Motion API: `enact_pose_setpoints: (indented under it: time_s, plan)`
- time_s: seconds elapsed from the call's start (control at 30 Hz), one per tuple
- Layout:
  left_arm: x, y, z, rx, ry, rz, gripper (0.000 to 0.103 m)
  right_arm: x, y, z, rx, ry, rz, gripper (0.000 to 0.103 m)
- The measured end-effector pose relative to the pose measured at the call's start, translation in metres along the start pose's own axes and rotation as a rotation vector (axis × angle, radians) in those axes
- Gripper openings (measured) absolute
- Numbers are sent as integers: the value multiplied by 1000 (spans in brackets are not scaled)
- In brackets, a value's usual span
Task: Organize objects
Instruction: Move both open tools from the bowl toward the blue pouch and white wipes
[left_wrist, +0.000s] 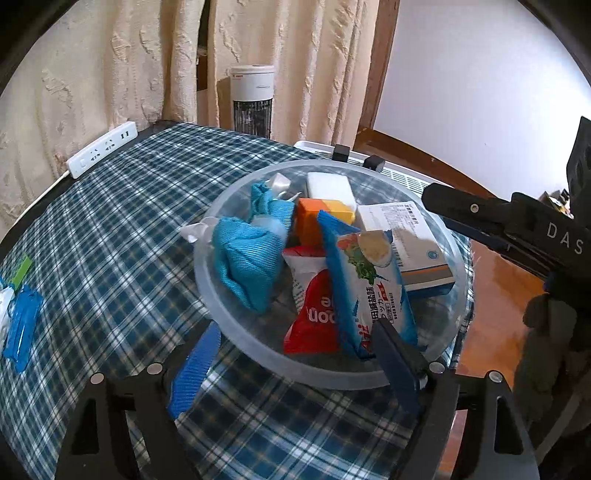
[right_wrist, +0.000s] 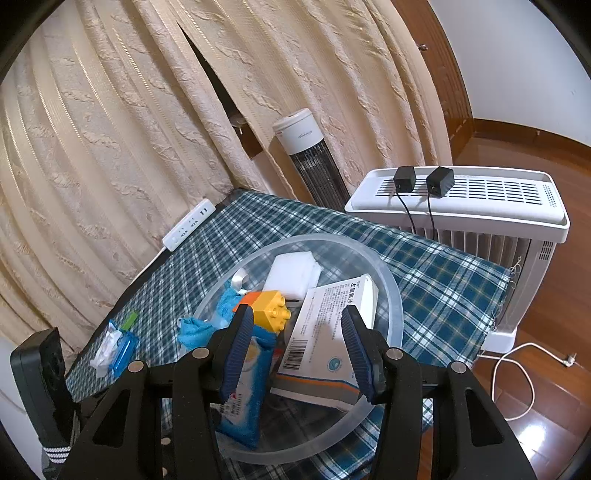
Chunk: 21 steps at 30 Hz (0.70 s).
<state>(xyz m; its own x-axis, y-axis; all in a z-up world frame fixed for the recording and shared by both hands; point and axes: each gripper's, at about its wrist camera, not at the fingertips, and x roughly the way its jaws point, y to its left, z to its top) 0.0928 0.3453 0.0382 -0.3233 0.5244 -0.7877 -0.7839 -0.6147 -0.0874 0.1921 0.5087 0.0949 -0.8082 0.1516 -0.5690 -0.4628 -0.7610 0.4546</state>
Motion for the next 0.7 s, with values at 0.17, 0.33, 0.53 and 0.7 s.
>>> enact_pose_setpoints:
  time_s: [0.17, 0.33, 0.53, 0.7]
  plan:
    - [-3, 3, -2, -10, 1, -7, 88, 0, 0, 0, -4, -5, 0, 51]
    - [-14, 10, -1, -32, -18, -6, 88, 1, 7, -2, -13, -4, 10, 52]
    - [-32, 27, -6, -74, -47, 12, 89, 3, 28, -5, -45, 2, 41, 54]
    - [-45, 50, -12, -126, -67, 50, 90, 7, 49, -9, -71, 14, 74, 56]
